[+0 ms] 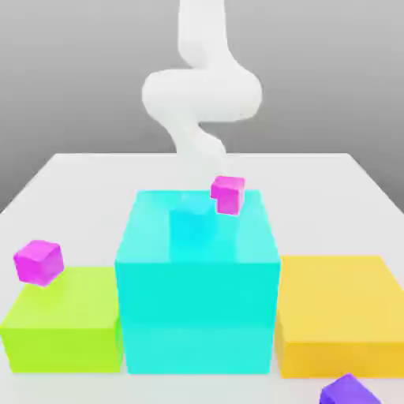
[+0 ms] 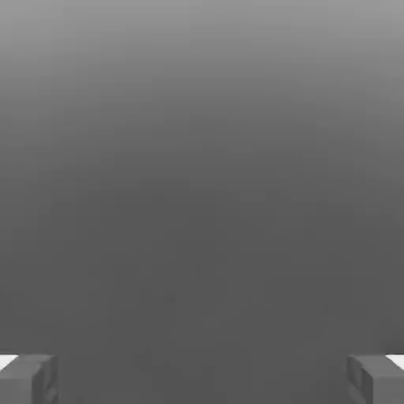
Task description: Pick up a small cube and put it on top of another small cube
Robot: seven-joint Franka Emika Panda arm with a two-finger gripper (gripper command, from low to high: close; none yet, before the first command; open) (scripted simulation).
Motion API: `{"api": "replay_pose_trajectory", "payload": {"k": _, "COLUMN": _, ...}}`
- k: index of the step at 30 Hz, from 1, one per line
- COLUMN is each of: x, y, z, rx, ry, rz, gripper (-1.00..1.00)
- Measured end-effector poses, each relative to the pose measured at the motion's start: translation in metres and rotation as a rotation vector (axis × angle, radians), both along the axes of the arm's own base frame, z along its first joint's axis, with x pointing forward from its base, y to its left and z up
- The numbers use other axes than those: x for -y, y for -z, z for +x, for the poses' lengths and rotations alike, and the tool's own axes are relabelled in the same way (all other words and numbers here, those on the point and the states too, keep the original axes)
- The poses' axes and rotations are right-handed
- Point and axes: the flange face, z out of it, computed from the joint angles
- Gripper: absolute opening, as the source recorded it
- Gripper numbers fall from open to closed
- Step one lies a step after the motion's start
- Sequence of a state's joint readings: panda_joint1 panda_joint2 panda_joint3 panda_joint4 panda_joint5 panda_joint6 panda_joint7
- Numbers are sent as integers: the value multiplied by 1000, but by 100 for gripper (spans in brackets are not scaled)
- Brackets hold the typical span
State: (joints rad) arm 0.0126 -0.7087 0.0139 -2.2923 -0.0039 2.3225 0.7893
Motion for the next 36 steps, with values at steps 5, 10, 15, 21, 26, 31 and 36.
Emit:
{"api": "replay_pose_trajectory", "payload": {"k": 5, "x": -28, "y": 63, "z": 60, "rx": -124, "ry": -68, "rz": -42, "gripper": 0}}
{"api": "replay_pose_trajectory", "payload": {"k": 10, "x": -58, "y": 133, "z": 106, "rx": -243, "ry": -141, "rz": -80, "gripper": 0}}
{"api": "replay_pose_trajectory", "payload": {"k": 15, "x": -91, "y": 212, "z": 138, "rx": -361, "ry": -219, "rz": -114, "gripper": 0}}
{"api": "replay_pose_trajectory", "payload": {"k": 21, "x": -136, "y": 315, "z": 156, "rx": -500, "ry": -327, "rz": -153, "gripper": 0}}
{"api": "replay_pose_trajectory", "payload": {"k": 26, "x": -163, "y": 404, "z": 155, "rx": -617, "ry": -405, "rz": -176, "gripper": 0}}
{"api": "replay_pose_trajectory", "payload": {"k": 31, "x": -188, "y": 492, "z": 142, "rx": -712, "ry": -476, "rz": -192, "gripper": 0}}
{"api": "replay_pose_trajectory", "payload": {"k": 36, "x": -189, "y": 547, "z": 140, "rx": -720, "ry": -482, "rz": -193, "gripper": -100}}
